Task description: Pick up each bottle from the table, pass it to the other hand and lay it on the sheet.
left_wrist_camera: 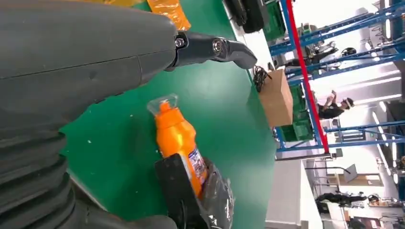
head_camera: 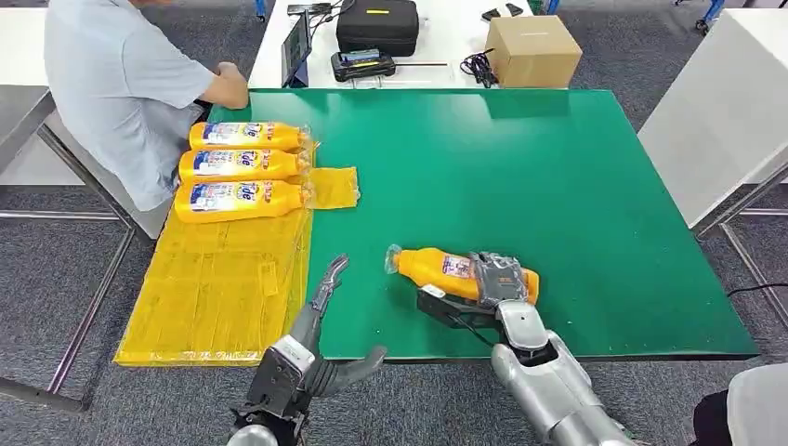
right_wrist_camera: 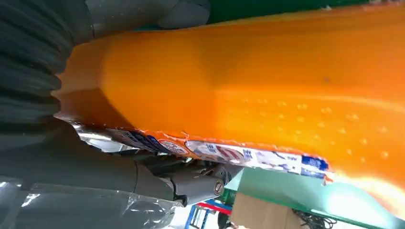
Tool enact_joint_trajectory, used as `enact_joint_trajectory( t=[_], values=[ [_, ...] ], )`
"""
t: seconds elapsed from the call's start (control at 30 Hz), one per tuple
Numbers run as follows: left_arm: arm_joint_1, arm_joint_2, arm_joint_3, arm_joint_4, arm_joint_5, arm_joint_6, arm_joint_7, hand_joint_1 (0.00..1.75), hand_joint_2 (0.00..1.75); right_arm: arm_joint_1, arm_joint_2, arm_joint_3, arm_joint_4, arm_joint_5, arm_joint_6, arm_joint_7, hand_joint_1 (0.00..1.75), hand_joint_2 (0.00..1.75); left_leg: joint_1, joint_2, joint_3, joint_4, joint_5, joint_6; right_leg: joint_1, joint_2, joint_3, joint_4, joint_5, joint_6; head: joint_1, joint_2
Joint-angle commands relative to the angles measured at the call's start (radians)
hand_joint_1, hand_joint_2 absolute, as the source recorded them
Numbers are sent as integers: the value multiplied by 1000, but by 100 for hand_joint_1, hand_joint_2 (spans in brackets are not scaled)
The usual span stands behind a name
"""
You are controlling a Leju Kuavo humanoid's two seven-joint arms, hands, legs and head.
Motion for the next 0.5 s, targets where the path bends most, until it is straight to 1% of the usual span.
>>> enact_joint_trajectory(
  t=[0.03, 0.07, 0.13, 0.17, 0.2, 0.23, 0.27, 0.3, 0.33, 0.37, 0.5],
  values=[
    [-43, 28, -11, 61, 25, -33, -18, 0, 175, 38, -8, -107, 11, -249, -6, -224, 175, 175, 2, 0, 6, -1, -2, -3, 3, -1, 7, -1, -2, -4, 0, 0],
    [-49, 22, -7, 72, 33, -29, -25, 0, 175, 47, -2, -119, 2, -287, -10, -264, 175, 175, 2, -2, 4, -1, -1, -2, 2, -3, 5, -1, -2, -3, 0, 0],
    [-61, 0, 17, 101, 79, -19, -36, 0, 175, 76, 9, -136, -36, -377, 8, -346, 175, 175, 1, -2, 3, -1, 0, -2, 1, -2, 4, -1, -1, -2, 0, 0],
    [-67, -9, 26, 116, 98, -6, -47, 0, 175, 90, 14, -139, -60, -415, 11, -384, 175, 175, 2, -3, 4, -1, -1, -2, 2, -3, 5, -1, -2, -3, 0, 0],
    [-69, -10, 26, 118, 98, -6, -47, 0, 175, 93, 16, -137, -61, -415, 12, -383, 175, 175, 2, -2, 5, -1, -1, -2, 2, -3, 6, -2, -2, -3, 1, 0],
    [-75, -40, 59, 148, 169, 11, -56, 0, 175, 117, 26, -143, -114, -496, 39, -446, 175, 175, 3, -1, 6, -1, -2, -3, 3, -2, 7, -3, -2, -4, 0, 0],
    [-83, -52, 76, 172, 246, 2, -55, 0, 175, 126, 33, -136, -149, -530, 37, -480, 175, 175, 3, 1, 8, -2, -2, -4, 3, 0, 8, -3, -1, -4, 0, 0],
    [-91, -53, 80, 194, 273, 1, -60, 0, 175, 131, 41, -127, -176, -539, 37, -477, 175, 175, 2, 2, 7, -1, -2, -4, 2, -1, 6, -2, -1, -4, 0, 0],
    [-93, -62, 100, 210, 356, -25, -48, 0, 175, 133, 54, -127, -205, -591, 52, -516, 175, 175, 1, 2, 6, -1, -2, -2, 2, -1, 4, -1, 0, -2, 0, 0],
    [-102, -54, 99, 229, 395, -32, -55, 0, 175, 125, 57, -116, -221, -612, 59, -521, 175, 175, 2, 2, 7, -1, -2, -3, 2, -1, 6, -1, -1, -3, 0, 0],
    [-107, -49, 96, 240, 405, -31, -63, 0, 175, 119, 54, -110, -227, -618, 62, -508, 175, 175, 2, 5, 6, -1, -2, -3, 2, 2, 4, -1, 0, -4, 0, 0]
  ],
)
